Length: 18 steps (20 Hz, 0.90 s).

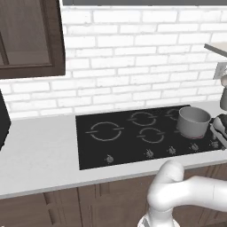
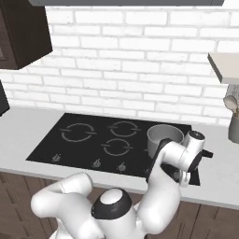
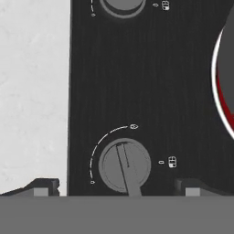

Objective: Turn off the front right burner of the stove.

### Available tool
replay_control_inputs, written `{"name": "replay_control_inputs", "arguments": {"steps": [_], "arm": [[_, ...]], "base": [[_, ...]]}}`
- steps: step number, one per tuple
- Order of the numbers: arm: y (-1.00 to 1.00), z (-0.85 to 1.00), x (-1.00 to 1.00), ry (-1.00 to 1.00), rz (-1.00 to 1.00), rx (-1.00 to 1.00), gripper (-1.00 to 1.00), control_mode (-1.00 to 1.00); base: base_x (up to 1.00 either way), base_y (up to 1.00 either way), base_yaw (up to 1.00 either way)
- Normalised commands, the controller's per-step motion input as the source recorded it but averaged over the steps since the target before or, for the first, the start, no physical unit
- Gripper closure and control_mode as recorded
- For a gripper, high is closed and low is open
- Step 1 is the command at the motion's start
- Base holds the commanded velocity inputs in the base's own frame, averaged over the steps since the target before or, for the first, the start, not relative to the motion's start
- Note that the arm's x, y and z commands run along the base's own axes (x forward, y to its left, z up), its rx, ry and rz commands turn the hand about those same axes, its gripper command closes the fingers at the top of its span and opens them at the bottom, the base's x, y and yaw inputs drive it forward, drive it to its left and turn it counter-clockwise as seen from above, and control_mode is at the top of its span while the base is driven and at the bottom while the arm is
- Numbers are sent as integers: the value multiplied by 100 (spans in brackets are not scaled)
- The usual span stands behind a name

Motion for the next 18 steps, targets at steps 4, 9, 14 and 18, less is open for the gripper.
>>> {"name": "replay_control_inputs", "arguments": {"steps": [4, 9, 14, 18], "arm": [[2, 0, -1, 0, 0, 0, -100, -100], [17, 0, 0, 0, 0, -1, -100, -100], [2, 0, 1, 0, 0, 0, -100, -100], [0, 0, 0, 0, 0, 0, 100, -100]], "base": [[0, 0, 0], [0, 0, 0], [0, 0, 0], [0, 0, 0]]}}
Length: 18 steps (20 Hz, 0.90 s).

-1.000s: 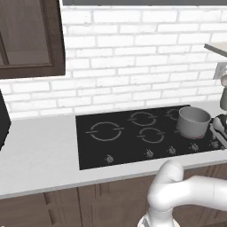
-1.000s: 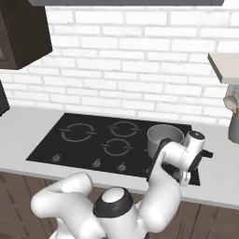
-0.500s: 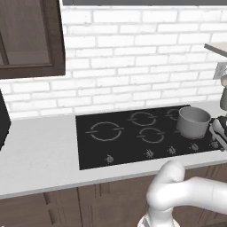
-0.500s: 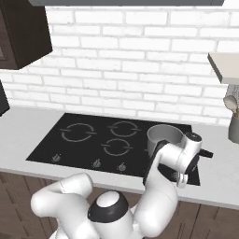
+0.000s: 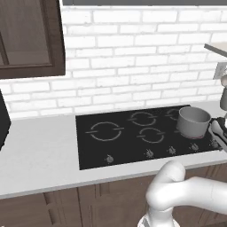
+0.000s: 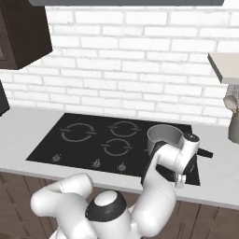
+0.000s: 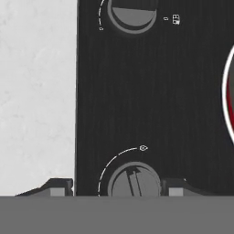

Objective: Turn off the front right burner of the stove.

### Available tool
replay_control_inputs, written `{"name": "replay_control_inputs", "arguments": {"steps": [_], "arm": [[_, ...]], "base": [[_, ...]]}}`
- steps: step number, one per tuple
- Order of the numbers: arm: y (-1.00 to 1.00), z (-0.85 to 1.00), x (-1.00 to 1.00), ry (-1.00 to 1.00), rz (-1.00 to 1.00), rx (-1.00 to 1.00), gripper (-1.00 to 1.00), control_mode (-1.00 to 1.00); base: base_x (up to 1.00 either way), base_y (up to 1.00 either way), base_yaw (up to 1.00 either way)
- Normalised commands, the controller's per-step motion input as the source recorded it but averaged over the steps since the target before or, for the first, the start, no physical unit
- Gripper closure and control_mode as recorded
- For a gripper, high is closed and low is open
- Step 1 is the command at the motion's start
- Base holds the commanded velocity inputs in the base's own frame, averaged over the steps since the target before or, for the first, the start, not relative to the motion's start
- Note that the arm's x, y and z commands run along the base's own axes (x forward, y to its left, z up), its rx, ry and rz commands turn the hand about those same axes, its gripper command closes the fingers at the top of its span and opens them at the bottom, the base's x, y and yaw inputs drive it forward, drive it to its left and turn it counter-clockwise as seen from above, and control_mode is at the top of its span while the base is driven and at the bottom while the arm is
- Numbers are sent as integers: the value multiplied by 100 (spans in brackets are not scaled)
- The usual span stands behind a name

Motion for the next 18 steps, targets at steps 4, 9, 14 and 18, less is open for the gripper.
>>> {"name": "replay_control_inputs", "arguments": {"steps": [4, 9, 14, 18], "arm": [[0, 0, 0, 1, -1, 1, 100, -100], [-7, 0, 0, 11, -14, 13, 100, -100], [-13, 0, -1, 20, -27, 24, 100, -100], [-16, 0, -25, 18, -42, 27, 100, -100]], "base": [[0, 0, 0], [0, 0, 0], [0, 0, 0], [0, 0, 0]]}}
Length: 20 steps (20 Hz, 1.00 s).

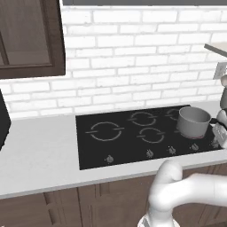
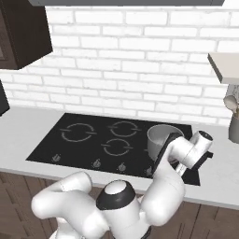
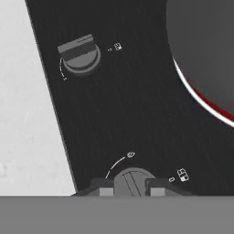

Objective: Turn off the front right burner of the stove.

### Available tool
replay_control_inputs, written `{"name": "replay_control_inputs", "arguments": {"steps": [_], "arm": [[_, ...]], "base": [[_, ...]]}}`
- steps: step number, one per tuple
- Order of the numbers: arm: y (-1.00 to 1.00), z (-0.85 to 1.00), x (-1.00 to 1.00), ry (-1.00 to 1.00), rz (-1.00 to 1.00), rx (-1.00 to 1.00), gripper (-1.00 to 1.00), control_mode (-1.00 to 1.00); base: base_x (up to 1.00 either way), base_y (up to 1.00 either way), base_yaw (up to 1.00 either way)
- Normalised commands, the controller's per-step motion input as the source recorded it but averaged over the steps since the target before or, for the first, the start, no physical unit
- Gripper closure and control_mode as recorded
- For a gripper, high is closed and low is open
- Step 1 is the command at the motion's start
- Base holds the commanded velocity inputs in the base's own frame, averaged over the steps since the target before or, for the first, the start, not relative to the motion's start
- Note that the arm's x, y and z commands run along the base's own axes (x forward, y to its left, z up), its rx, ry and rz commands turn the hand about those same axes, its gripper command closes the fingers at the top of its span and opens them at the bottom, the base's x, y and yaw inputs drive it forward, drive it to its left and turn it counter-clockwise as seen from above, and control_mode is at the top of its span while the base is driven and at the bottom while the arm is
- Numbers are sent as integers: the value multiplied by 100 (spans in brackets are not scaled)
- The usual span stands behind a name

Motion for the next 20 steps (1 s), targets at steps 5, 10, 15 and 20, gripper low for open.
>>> {"name": "replay_control_inputs", "arguments": {"steps": [5, 10, 15, 20], "arm": [[-5, 0, -50, 9, -57, 21, 100, -100], [0, 0, -55, 1, -72, 12, 100, -100], [0, 0, -40, 0, -83, 3, 100, -100], [0, 0, -27, 0, -85, 0, 100, -100]], "base": [[0, 0, 0], [0, 0, 0], [0, 0, 0], [0, 0, 0]]}}
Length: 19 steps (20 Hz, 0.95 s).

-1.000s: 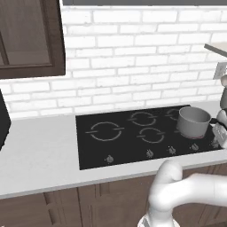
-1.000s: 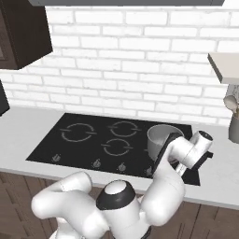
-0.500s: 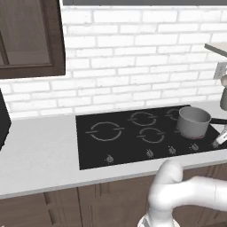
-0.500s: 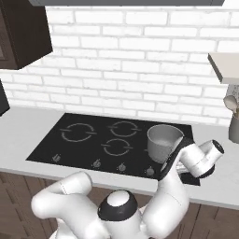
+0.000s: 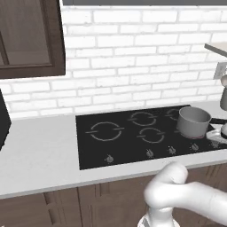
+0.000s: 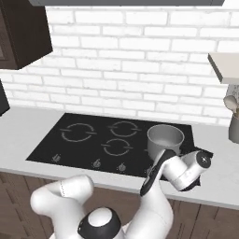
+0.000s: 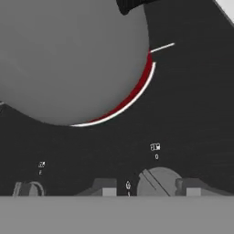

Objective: Turn off the front right burner of the stove.

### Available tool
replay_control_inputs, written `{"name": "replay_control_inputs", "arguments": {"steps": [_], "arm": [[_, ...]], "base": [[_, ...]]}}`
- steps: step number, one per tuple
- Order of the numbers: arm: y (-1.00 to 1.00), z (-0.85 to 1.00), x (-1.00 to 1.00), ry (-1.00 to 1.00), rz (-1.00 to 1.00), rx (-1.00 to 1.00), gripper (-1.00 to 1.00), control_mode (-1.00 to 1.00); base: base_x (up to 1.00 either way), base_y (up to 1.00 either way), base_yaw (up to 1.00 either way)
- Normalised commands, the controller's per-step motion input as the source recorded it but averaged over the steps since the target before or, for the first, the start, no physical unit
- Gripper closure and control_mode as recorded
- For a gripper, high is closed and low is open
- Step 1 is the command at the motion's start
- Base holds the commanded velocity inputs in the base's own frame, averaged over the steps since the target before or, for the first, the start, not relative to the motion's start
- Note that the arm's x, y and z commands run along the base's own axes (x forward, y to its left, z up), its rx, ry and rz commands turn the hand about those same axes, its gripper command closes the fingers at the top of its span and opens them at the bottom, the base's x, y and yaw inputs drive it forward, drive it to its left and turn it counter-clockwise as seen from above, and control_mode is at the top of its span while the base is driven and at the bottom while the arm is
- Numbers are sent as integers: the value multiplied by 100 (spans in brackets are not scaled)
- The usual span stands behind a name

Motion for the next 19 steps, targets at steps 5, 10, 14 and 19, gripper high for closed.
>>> {"name": "replay_control_inputs", "arguments": {"steps": [5, 10, 14, 19], "arm": [[0, 0, -24, 0, -85, 0, 100, -100], [-6, 0, -28, 0, -81, 0, 100, -100], [-6, 0, -30, 0, -81, 1, 100, -100], [-20, 0, -37, -1, -65, 6, 100, -100]], "base": [[0, 0, 0], [0, 0, 0], [0, 0, 0], [0, 0, 0]]}}
